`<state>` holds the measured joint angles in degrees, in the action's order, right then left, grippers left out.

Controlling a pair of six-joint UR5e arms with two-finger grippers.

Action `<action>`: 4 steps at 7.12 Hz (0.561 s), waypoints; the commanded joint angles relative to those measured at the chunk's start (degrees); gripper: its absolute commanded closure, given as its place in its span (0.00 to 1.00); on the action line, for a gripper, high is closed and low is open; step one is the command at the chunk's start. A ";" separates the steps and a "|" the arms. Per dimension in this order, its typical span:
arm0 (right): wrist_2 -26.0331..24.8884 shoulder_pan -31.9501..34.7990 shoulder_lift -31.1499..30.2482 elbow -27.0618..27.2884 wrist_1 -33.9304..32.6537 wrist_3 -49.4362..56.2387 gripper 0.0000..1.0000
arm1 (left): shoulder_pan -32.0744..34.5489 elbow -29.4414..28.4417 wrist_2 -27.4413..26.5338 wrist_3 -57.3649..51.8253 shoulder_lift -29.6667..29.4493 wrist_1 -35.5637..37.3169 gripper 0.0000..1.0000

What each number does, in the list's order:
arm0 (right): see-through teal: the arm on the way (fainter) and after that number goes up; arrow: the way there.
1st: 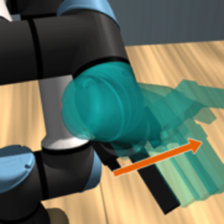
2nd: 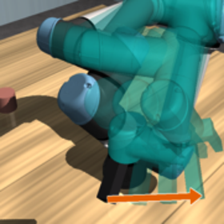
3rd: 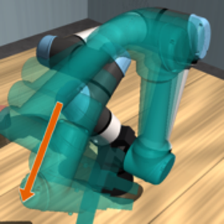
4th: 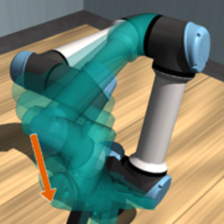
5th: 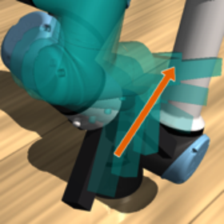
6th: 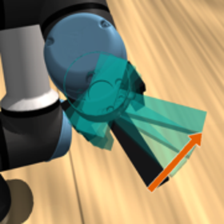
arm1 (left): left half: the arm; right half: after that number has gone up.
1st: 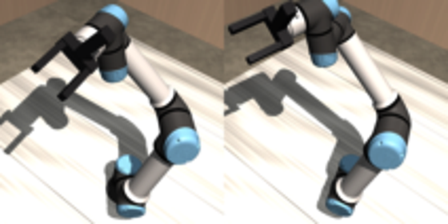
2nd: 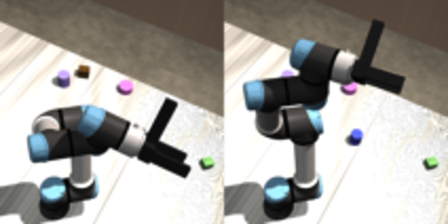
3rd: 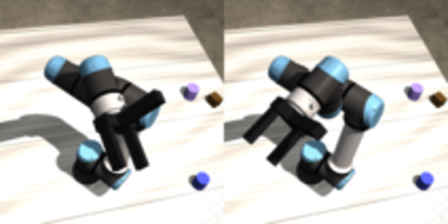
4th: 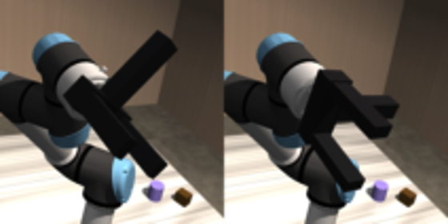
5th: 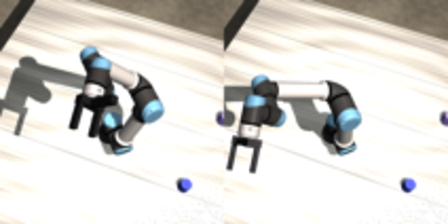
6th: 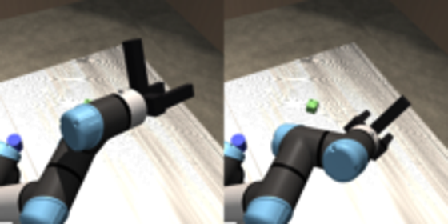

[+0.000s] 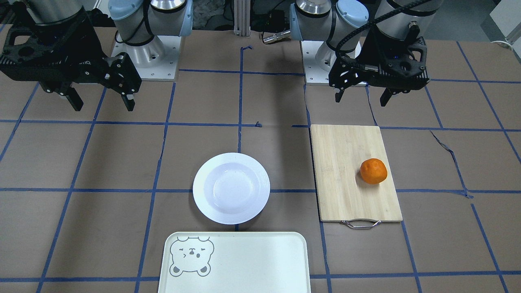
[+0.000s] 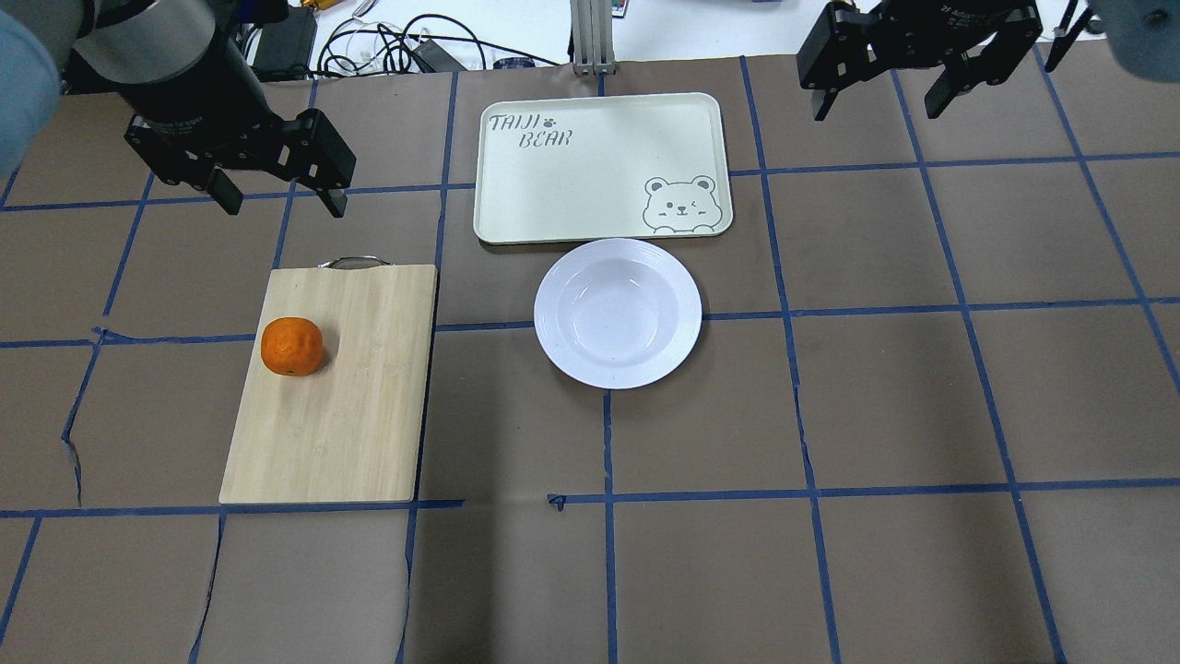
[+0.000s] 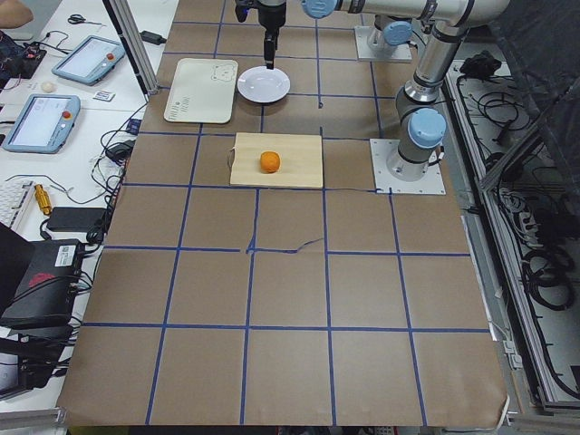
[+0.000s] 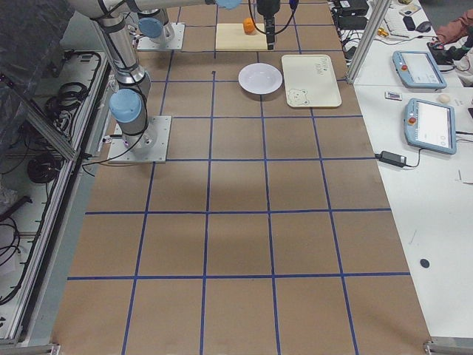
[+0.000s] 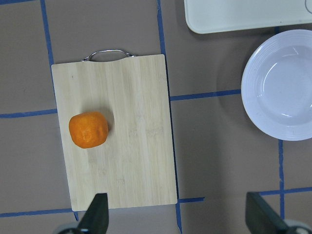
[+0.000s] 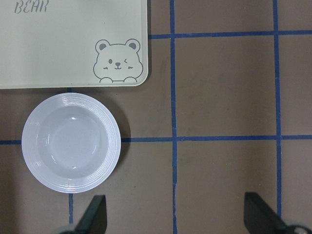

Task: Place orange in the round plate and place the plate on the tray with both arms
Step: 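Lower the left gripper toward the orange on the bamboo cutting board, then grasp the orange with the left gripper and lift it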

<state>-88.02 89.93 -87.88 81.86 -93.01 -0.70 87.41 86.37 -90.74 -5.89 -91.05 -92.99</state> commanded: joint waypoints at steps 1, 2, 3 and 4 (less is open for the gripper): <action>-0.05 -0.11 0.17 0.32 -0.15 0.00 0.00 | -3.55 2.29 0.03 -0.70 -3.06 0.79 0.00; -0.05 -0.20 0.17 0.49 -0.15 0.00 0.00 | -5.13 4.75 -0.05 -0.87 -5.43 4.01 0.00; 0.04 -0.11 0.17 0.49 -0.06 0.00 0.00 | -7.58 7.64 -0.14 -3.40 -7.98 10.05 0.00; 0.04 -0.11 0.43 0.93 -0.06 0.00 0.00 | -9.60 10.72 -0.93 -4.90 -10.09 15.33 0.00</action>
<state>-88.01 89.81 -87.64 82.45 -93.10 -0.70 80.37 93.49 -91.03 -8.82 -98.37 -83.96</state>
